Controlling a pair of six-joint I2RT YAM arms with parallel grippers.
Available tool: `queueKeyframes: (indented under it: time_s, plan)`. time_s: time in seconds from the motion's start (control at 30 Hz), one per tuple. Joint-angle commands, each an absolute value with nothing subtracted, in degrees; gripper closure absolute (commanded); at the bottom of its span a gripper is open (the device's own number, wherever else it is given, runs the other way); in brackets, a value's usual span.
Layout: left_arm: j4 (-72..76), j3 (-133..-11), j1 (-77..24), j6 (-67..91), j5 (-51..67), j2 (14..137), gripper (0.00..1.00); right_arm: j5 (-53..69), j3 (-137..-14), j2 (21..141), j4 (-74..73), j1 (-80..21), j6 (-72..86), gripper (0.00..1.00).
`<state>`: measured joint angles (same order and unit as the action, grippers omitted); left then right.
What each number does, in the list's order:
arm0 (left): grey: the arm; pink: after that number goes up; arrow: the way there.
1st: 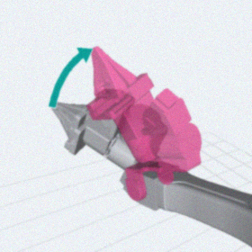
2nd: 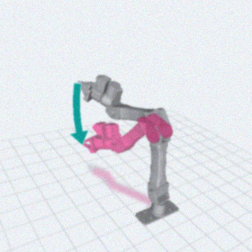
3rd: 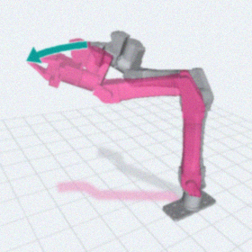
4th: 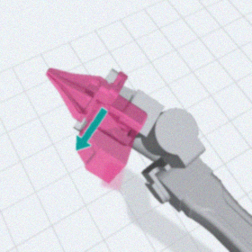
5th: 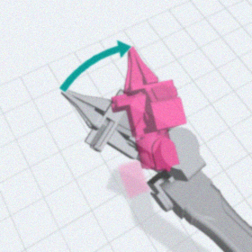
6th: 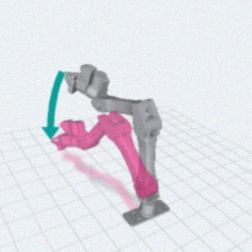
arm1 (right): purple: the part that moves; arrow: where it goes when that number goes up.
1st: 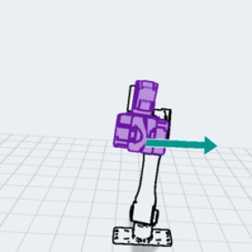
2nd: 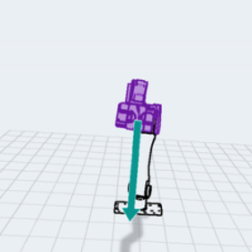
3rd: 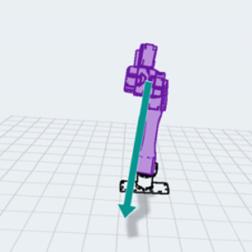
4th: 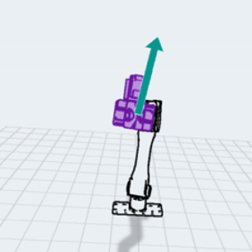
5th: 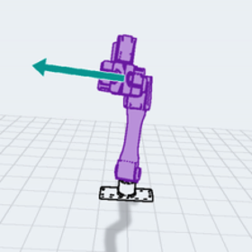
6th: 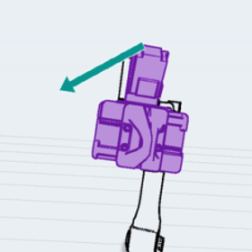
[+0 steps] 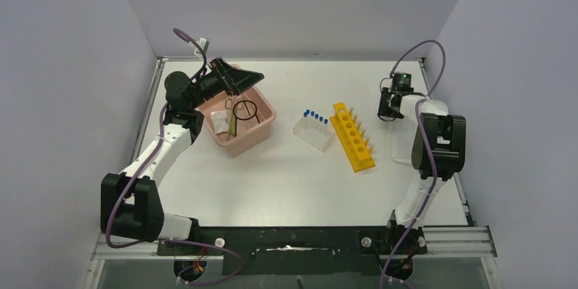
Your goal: Organize the chemistry lab equipment
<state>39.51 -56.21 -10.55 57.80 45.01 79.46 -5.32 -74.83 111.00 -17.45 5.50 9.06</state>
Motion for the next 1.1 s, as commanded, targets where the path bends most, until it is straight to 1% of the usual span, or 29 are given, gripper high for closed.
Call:
queueKeyframes:
  time_s: [0.0, 0.17, 0.27, 0.4, 0.5, 0.77, 1.07]
  plan:
    - [41.3, -56.6, -10.5, 57.4, 44.8, 78.1, 0.15, -7.7, -69.7, 104.6, -16.0, 1.5, 10.6, 0.64]
    - [40.9, -54.2, -10.5, 56.7, 44.6, 76.0, 0.15, -10.0, -66.4, 103.5, -15.3, 0.6, 11.8, 0.63]
    - [40.7, -54.3, -10.5, 56.7, 45.1, 75.8, 0.15, -11.2, -64.7, 100.5, -14.6, 0.4, 12.2, 0.63]
    - [41.3, -54.1, -10.5, 56.9, 45.0, 75.4, 0.15, -12.1, -63.9, 98.2, -15.4, 0.4, 11.5, 0.60]
    - [42.0, -53.4, -10.5, 57.3, 44.9, 75.1, 0.15, -12.7, -63.5, 98.7, -16.0, 0.4, 10.9, 0.60]
    - [42.2, -52.6, -10.5, 57.6, 45.1, 74.6, 0.15, -12.0, -61.1, 101.4, -14.5, 0.1, 11.2, 0.65]
    - [41.7, -52.1, -10.5, 57.6, 44.9, 74.8, 0.15, -12.7, -61.5, 106.1, -14.4, 0.1, 11.2, 0.67]
